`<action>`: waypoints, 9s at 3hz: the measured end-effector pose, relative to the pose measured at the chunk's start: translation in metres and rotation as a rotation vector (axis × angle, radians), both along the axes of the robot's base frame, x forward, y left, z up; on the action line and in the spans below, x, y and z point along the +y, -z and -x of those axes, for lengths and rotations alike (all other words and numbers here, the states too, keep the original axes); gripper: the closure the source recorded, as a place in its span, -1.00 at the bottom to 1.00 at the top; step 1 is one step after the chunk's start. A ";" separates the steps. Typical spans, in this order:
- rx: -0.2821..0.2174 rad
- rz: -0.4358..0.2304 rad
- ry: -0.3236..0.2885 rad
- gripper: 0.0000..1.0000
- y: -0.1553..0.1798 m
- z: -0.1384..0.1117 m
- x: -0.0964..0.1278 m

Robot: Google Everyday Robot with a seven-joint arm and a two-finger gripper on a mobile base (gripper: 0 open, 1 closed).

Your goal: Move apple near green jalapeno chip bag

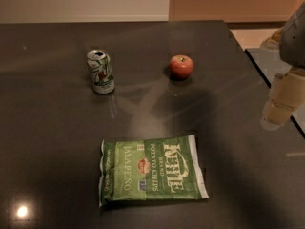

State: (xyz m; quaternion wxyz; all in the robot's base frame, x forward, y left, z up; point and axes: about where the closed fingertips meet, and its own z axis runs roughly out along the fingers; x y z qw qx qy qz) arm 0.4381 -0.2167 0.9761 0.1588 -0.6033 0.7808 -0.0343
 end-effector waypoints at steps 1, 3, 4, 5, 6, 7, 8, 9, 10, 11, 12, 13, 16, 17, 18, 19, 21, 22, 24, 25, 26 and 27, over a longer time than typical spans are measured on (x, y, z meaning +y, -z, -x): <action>0.000 0.000 0.000 -1.00 0.000 0.000 0.000; -0.024 -0.089 -0.027 -1.00 0.012 -0.054 -0.002; -0.060 -0.124 -0.041 -1.00 0.023 -0.095 -0.003; -0.086 -0.151 -0.048 -1.00 0.034 -0.134 0.002; -0.077 -0.197 -0.038 -1.00 0.049 -0.174 0.013; -0.050 -0.246 -0.022 -1.00 0.067 -0.209 0.025; -0.015 -0.284 0.004 -1.00 0.085 -0.234 0.038; 0.010 -0.311 0.035 -1.00 0.099 -0.249 0.047; 0.016 -0.341 0.055 -1.00 0.108 -0.260 0.056; 0.020 -0.354 0.060 -1.00 0.117 -0.268 0.063; 0.025 -0.371 0.056 -1.00 0.121 -0.272 0.069; 0.032 -0.386 0.042 -1.00 0.123 -0.273 0.078; 0.055 -0.401 -0.003 -0.66 0.127 -0.265 0.098; 0.069 -0.408 -0.016 -0.19 0.124 -0.258 0.102; 0.089 -0.430 -0.034 0.25 0.117 -0.244 0.106; 0.105 -0.454 -0.087 0.74 0.101 -0.216 0.115; 0.143 -0.481 -0.222 1.00 0.085 -0.142 0.133; 0.160 -0.477 -0.304 1.00 0.091 -0.106 0.146; 0.153 -0.451 -0.409 1.00 0.111 -0.061 0.153; 0.149 -0.432 -0.427 0.53 0.122 -0.047 0.149; 0.152 -0.427 -0.430 0.04 0.128 -0.042 0.146; 0.152 -0.427 -0.432 -0.42 0.128 -0.042 0.148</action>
Offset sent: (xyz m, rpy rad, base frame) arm 0.0455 -0.0036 -0.0074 0.1367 0.0246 0.0273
